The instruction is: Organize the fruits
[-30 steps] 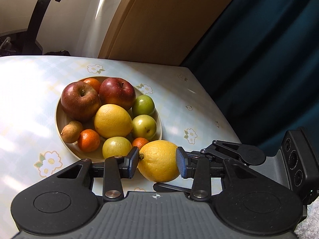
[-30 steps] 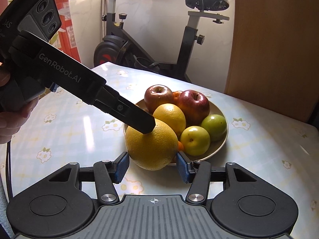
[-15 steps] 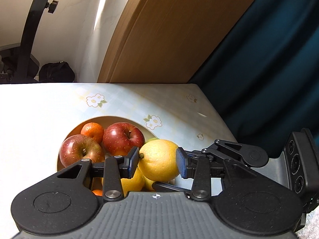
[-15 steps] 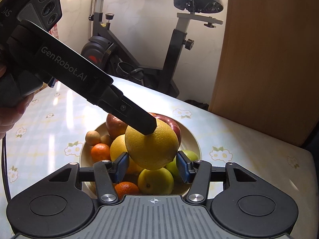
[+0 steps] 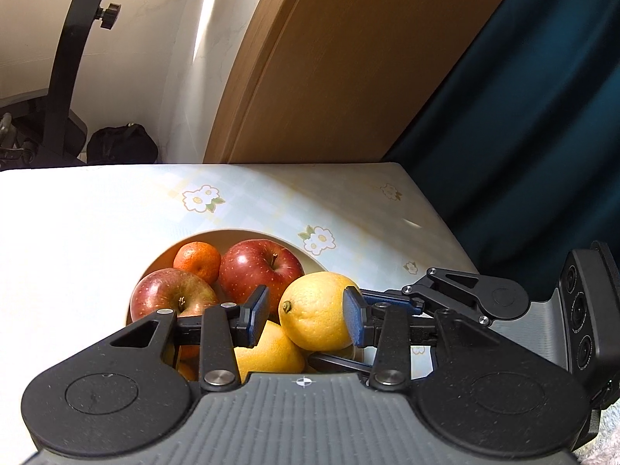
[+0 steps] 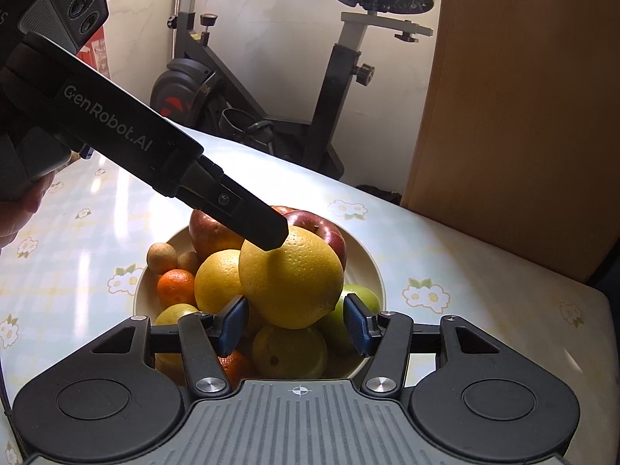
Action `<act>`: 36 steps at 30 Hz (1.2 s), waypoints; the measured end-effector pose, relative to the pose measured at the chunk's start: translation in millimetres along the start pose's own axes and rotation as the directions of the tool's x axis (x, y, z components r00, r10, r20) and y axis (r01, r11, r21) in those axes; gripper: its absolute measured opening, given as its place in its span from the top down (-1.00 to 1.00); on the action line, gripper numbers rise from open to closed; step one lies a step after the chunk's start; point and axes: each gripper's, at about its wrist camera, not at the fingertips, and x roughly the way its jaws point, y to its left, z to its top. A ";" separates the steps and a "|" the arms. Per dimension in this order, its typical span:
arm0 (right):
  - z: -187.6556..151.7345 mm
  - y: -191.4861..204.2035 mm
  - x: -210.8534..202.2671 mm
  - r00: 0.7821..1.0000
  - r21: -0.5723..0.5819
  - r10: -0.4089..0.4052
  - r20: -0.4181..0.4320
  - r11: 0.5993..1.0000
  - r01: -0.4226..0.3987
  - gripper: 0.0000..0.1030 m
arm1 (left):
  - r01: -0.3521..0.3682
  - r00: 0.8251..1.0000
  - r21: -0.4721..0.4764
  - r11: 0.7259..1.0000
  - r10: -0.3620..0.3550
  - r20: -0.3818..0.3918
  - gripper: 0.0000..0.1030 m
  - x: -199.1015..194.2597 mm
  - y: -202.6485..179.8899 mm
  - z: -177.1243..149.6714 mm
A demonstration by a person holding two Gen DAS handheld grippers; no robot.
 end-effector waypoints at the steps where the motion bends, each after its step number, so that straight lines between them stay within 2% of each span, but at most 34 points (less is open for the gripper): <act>1: -0.2 0.7 -0.6 1.000 -0.001 -0.004 0.000 1.000 0.004 -0.01 | -0.005 1.000 -0.003 1.000 0.005 0.005 0.13 -1.8 0.4 -0.9; 3: -1.0 1.4 -2.4 1.000 0.001 -0.012 0.002 1.000 0.012 -0.02 | -0.018 1.000 -0.001 1.000 0.018 0.014 0.07 -6.8 0.5 -2.6; 4: -1.2 1.6 -3.4 1.000 0.004 -0.014 0.003 1.000 0.014 -0.04 | -0.034 0.999 0.002 0.999 0.034 0.023 -0.02 -11.5 -0.4 -3.9; 9: -2.2 2.0 -10.2 0.999 0.029 -0.034 0.012 0.999 0.034 -0.09 | -0.077 0.995 0.005 0.997 0.076 0.057 -0.08 -26.9 -0.5 -8.0; 16: -3.3 6.7 -26.4 0.998 0.068 -0.061 0.034 0.996 0.059 -0.15 | -0.176 0.979 0.032 0.984 0.172 0.106 -0.34 -51.1 -5.4 -14.8; 19: -3.8 8.1 -38.2 0.995 0.109 -0.084 0.056 0.991 0.078 -0.33 | -0.252 0.960 0.054 0.966 0.242 0.144 -0.45 -64.0 -9.9 -19.5; 23: -5.3 10.1 -57.3 0.990 0.175 -0.106 0.093 0.981 0.088 -0.59 | -0.307 0.937 0.091 0.947 0.285 0.202 -0.62 -85.2 -17.5 -28.8; 27: -8.0 12.5 -73.4 0.986 0.220 -0.124 0.112 0.971 0.097 -1.00 | -0.347 0.919 0.082 0.934 0.321 0.230 -0.83 -103.8 -21.4 -39.5; 32: -7.9 19.9 -96.3 0.982 0.273 -0.125 0.140 0.958 0.083 -0.99 | -0.352 0.912 0.054 0.935 0.329 0.244 -0.84 -125.5 -24.7 -51.2; 36: -4.9 31.1 -118.6 0.974 0.276 -0.142 0.175 0.957 0.090 -0.99 | -0.384 0.892 0.037 0.922 0.360 0.275 -0.84 -146.5 -38.5 -61.8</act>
